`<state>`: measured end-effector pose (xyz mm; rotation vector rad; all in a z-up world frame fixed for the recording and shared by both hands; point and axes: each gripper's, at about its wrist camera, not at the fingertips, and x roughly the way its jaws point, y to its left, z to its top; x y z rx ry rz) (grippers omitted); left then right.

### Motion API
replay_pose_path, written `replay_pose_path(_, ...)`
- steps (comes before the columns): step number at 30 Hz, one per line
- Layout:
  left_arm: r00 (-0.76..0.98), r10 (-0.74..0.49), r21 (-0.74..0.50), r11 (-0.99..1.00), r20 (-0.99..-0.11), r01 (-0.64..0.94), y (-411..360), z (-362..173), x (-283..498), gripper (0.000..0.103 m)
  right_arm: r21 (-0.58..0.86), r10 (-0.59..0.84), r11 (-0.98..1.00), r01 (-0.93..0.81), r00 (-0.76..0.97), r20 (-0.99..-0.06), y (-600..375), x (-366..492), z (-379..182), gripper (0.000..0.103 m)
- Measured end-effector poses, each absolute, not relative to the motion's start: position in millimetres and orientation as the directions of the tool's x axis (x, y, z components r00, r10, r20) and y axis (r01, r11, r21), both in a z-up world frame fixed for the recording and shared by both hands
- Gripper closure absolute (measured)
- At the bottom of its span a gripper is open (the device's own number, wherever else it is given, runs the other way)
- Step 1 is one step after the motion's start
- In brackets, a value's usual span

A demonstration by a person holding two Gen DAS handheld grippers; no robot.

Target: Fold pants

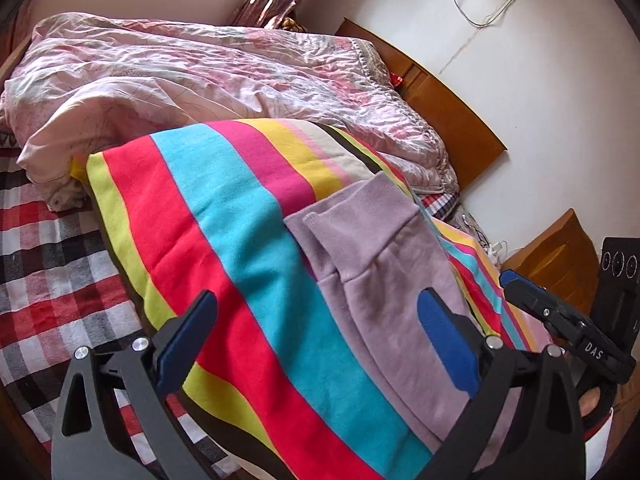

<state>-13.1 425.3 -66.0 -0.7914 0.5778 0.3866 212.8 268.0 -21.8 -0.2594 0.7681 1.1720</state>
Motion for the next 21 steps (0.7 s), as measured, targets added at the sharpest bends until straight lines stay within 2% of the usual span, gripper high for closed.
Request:
replay_pose_path(3, 0.793, -0.003, -0.574, 0.693, -0.609, -0.438, 411.3, -68.4, 23.1, 0.014, 0.177, 0.720, 0.450, -0.875, 0.237, -0.652, 208.5, 212.8, -14.8, 0.061)
replay_pose_path(5, 0.776, -0.006, -0.547, 0.712, -0.631, -0.440, 406.3, -74.1, 42.5, 0.024, 0.171, 0.693, 0.491, -0.855, 0.264, -0.671, 176.4, 202.9, -25.6, 0.061)
replay_pose_path(7, 0.768, -0.011, -0.548, 0.707, -0.641, -0.447, 407.2, -82.1, 53.3, 0.029, 0.164, 0.663, 0.524, -0.836, 0.280, -0.695, 147.4, 186.3, -42.2, 0.061)
replay_pose_path(8, 0.762, -0.007, -0.546, 0.701, -0.648, -0.458, 408.9, -85.7, 56.6, 0.036, 0.161, 0.650, 0.539, -0.827, 0.286, -0.704, 134.6, 177.0, -51.2, 0.061)
replay_pose_path(16, 0.749, -0.004, -0.528, 0.711, -0.663, -0.464, 420.8, -95.8, 67.6, 0.047, 0.212, 0.638, 0.577, -0.789, 0.273, -0.720, 79.7, 123.9, -93.6, 0.061)
replay_pose_path(20, 0.745, -0.005, -0.535, 0.699, -0.667, -0.474, 425.3, -100.4, 69.3, 0.067, 0.149, 0.607, 0.536, -0.831, 0.256, -0.752, 82.6, 98.7, -102.3, 0.062)
replay_pose_path(21, 0.746, -0.005, -0.537, 0.697, -0.666, -0.475, 426.3, -101.1, 69.1, 0.070, 0.131, 0.601, 0.522, -0.843, 0.255, -0.757, 85.2, 92.5, -103.8, 0.062)
